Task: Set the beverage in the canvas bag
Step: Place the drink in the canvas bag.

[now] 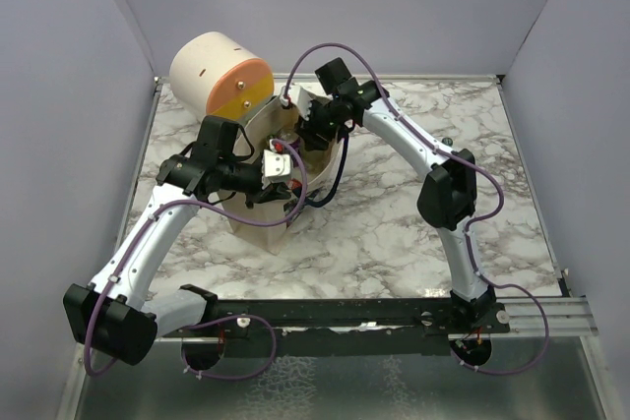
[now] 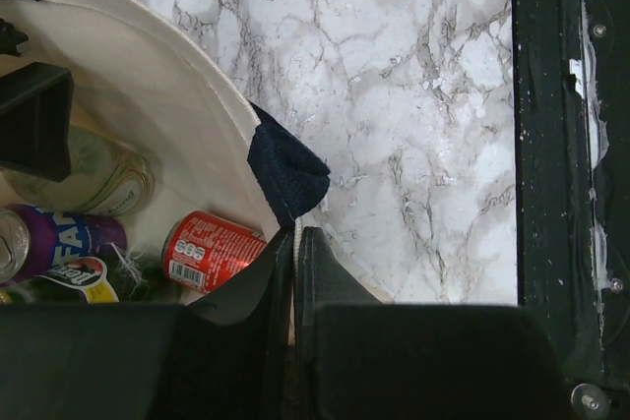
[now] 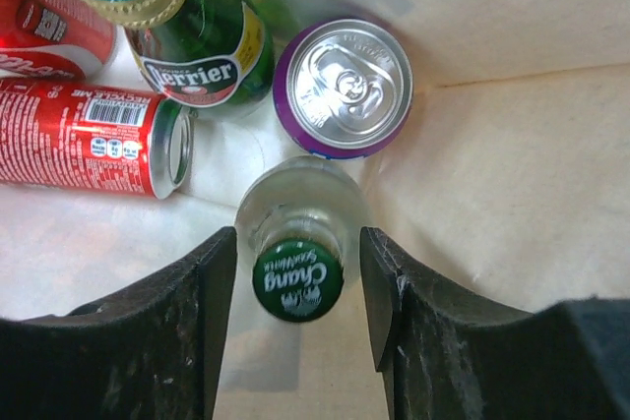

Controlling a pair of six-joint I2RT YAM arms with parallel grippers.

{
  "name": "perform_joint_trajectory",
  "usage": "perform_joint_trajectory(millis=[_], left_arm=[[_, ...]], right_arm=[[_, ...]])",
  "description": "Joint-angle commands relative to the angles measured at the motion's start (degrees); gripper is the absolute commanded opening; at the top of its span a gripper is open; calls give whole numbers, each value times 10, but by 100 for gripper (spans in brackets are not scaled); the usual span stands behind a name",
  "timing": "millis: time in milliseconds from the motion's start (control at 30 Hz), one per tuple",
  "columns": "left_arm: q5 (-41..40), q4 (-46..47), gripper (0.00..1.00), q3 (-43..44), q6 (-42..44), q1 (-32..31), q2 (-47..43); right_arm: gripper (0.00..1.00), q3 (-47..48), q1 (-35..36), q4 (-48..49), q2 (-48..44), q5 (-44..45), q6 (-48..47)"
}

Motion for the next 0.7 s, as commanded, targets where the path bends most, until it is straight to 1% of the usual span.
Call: perform_joint_trajectory(millis=[0, 367, 433, 667], left_arm=[[38, -11, 0, -3, 15, 2, 0], [38, -6, 0, -11, 15, 2, -1], [38, -5, 0, -10, 14, 2, 0], [27, -8, 0, -16, 13, 2, 0]], right_arm=[[57, 13, -11, -24, 1, 4, 5], [73, 24, -12, -23, -6, -18, 30], [77, 26, -11, -22, -9, -23, 35], [83, 32, -11, -7, -27, -32, 53]])
